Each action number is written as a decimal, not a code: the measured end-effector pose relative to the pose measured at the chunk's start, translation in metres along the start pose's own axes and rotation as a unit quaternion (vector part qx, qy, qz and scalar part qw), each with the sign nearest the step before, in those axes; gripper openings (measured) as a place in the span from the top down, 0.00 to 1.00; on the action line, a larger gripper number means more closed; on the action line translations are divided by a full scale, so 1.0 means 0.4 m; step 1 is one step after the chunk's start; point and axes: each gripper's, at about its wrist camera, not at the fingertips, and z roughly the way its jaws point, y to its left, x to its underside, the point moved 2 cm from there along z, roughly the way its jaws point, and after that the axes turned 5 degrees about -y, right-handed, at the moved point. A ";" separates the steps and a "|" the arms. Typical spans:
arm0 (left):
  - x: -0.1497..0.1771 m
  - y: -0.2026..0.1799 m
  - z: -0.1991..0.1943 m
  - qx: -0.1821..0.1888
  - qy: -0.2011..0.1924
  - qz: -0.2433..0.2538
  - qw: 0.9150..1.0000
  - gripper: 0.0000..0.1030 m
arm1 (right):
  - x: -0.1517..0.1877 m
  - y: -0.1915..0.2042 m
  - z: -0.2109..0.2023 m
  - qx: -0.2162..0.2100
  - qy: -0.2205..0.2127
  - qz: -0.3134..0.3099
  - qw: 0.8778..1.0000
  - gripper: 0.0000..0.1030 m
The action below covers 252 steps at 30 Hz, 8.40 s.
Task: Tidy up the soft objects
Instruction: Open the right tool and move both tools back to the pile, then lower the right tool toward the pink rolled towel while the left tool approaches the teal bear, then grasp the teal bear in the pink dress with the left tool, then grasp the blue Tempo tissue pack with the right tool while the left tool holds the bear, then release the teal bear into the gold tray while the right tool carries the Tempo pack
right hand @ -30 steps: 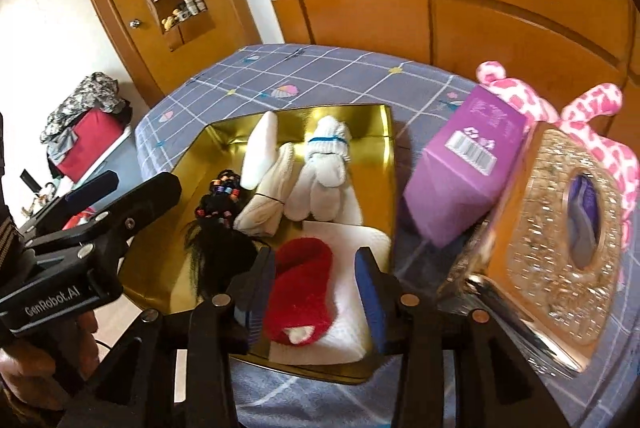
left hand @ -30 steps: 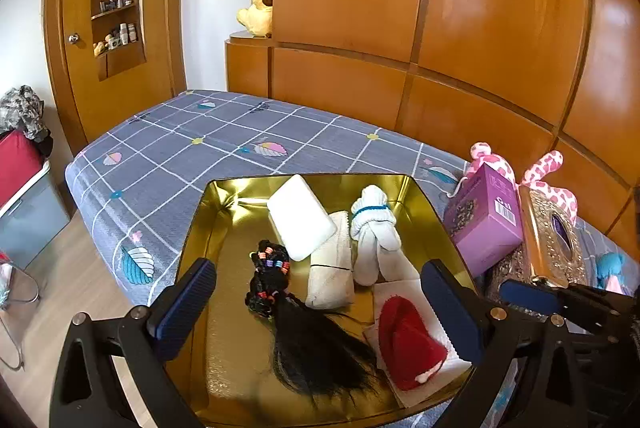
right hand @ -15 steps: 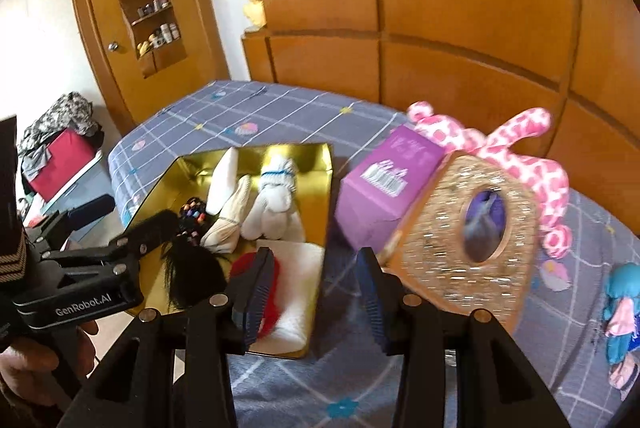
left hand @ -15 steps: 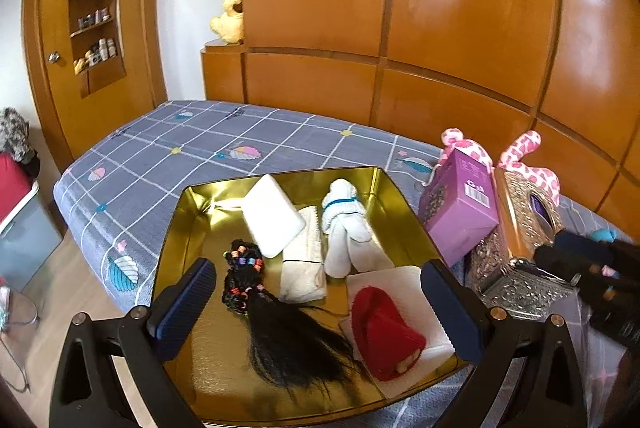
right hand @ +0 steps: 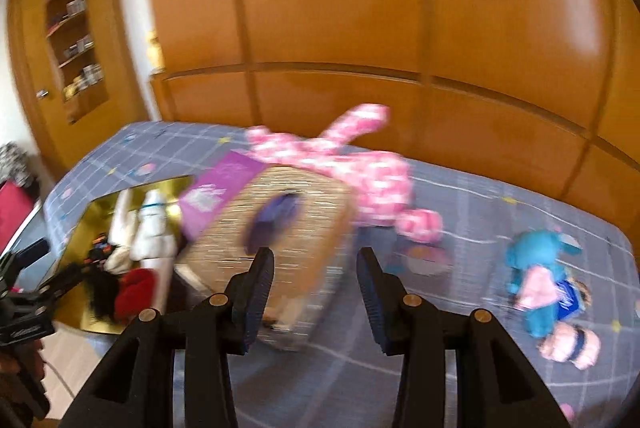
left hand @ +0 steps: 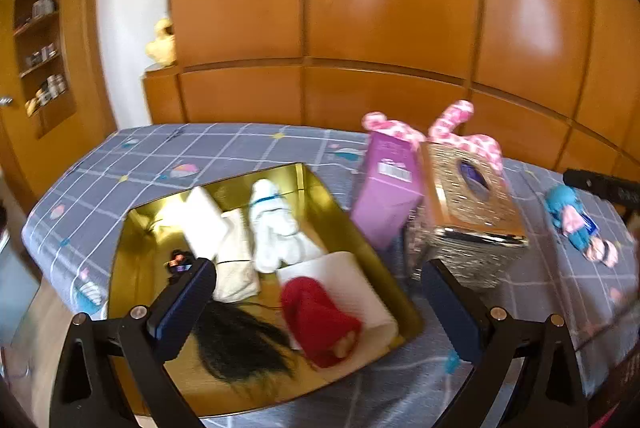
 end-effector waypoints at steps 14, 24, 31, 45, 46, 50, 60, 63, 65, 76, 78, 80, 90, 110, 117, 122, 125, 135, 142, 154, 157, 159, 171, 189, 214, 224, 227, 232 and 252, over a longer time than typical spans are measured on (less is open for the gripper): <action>-0.012 -0.176 -0.033 0.088 -0.010 0.082 0.993 0.00 | 0.062 -0.445 -0.060 0.164 -0.002 0.155 0.974 0.58; -0.022 -0.359 -0.022 0.156 0.004 0.136 0.978 0.00 | 0.196 -0.733 -0.083 0.267 0.002 0.271 0.925 0.58; -0.011 -0.500 -0.002 0.188 0.012 0.173 0.967 0.00 | 0.246 -0.810 -0.121 0.234 -0.018 0.392 0.890 0.58; 0.022 -0.661 0.069 0.207 0.045 0.227 0.951 0.00 | 0.285 -0.845 -0.129 0.200 -0.026 0.458 0.866 0.58; 0.024 -0.671 0.074 0.210 0.047 0.229 0.949 0.00 | 0.286 -0.846 -0.130 0.199 -0.027 0.461 0.864 0.58; 0.033 -0.705 0.091 0.219 0.058 0.236 0.945 0.00 | 0.290 -0.850 -0.130 0.193 -0.029 0.471 0.860 0.58; 0.074 -0.764 0.173 0.226 0.122 0.233 0.938 0.01 | 0.307 -0.864 -0.143 0.181 -0.042 0.499 0.846 0.58; 0.077 -0.781 0.194 0.224 0.131 0.229 0.938 0.01 | 0.319 -0.875 -0.152 0.179 -0.049 0.517 0.836 0.58; 0.073 -0.796 0.209 0.233 0.139 0.223 0.936 0.01 | 0.328 -0.882 -0.155 0.176 -0.052 0.529 0.829 0.58; 0.012 -0.898 0.318 0.273 0.191 0.142 0.932 0.19 | 0.346 -0.893 -0.141 0.147 -0.046 0.558 0.816 0.58; -0.001 -0.931 0.340 0.276 0.196 0.132 0.932 0.19 | 0.344 -0.891 -0.137 0.140 -0.045 0.556 0.818 0.58; -0.010 -0.959 0.361 0.282 0.201 0.126 0.930 0.21 | 0.343 -0.890 -0.135 0.135 -0.044 0.556 0.819 0.58; -0.058 -1.088 0.491 0.270 0.224 0.082 0.933 0.20 | 0.366 -0.905 -0.155 0.110 -0.068 0.593 0.795 0.58; -0.053 -1.145 0.619 0.302 0.231 0.040 0.924 0.61 | 0.385 -0.906 -0.141 0.091 -0.066 0.610 0.785 0.58; -0.045 -1.017 0.513 0.320 0.222 0.060 0.919 0.61 | 0.377 -0.905 -0.148 0.102 -0.073 0.598 0.791 0.58; 0.009 -0.905 0.419 0.334 0.232 0.074 0.911 0.61 | 0.382 -0.910 -0.146 0.109 -0.065 0.601 0.789 0.58; 0.064 -0.856 0.385 0.320 0.239 0.096 0.912 0.61 | 0.388 -0.913 -0.148 0.113 -0.065 0.604 0.787 0.58; 0.137 -0.853 0.381 0.303 0.195 0.121 0.925 0.56 | 0.379 -0.907 -0.152 0.142 -0.047 0.588 0.795 0.58; 0.144 -0.853 0.378 0.306 0.167 0.133 0.928 0.56 | 0.348 -0.886 -0.136 0.162 -0.022 0.549 0.819 0.58; 0.149 -0.827 0.374 0.324 0.159 0.116 0.925 0.56 | 0.130 -0.796 0.079 0.208 0.133 0.207 0.947 0.30; 0.148 -0.825 0.373 0.326 0.158 0.113 0.925 0.56 | 0.132 -0.761 0.146 0.205 0.192 0.117 0.953 0.30; 0.149 -0.821 0.372 0.329 0.157 0.110 0.925 0.56 | 0.141 -0.756 0.181 0.210 0.216 0.086 0.949 0.30; 0.157 -0.826 0.351 0.321 0.147 0.119 0.928 0.56 | 0.139 -0.717 0.169 0.210 0.154 0.114 0.959 0.45; 0.172 -0.809 0.291 0.302 0.150 0.144 0.931 0.61 | 0.231 -0.649 0.262 0.095 0.204 0.179 0.958 0.45; 0.135 -0.577 0.094 0.239 0.088 0.160 0.954 0.64 | 0.238 -0.571 0.255 0.137 0.193 0.074 0.969 0.46; 0.116 -0.465 0.069 0.212 0.078 0.134 0.965 0.64 | 0.244 -0.558 0.250 0.143 0.187 0.057 0.970 0.46; 0.115 -0.449 0.061 0.210 0.077 0.129 0.966 0.64 | 0.245 -0.557 0.247 0.144 0.185 0.055 0.971 0.46; 0.113 -0.425 0.050 0.205 0.075 0.122 0.968 0.64 | 0.246 -0.556 0.246 0.145 0.183 0.053 0.971 0.46; 0.091 -0.294 0.042 0.149 0.074 0.053 0.985 0.64 | 0.248 -0.553 0.242 0.148 0.182 0.050 0.971 0.46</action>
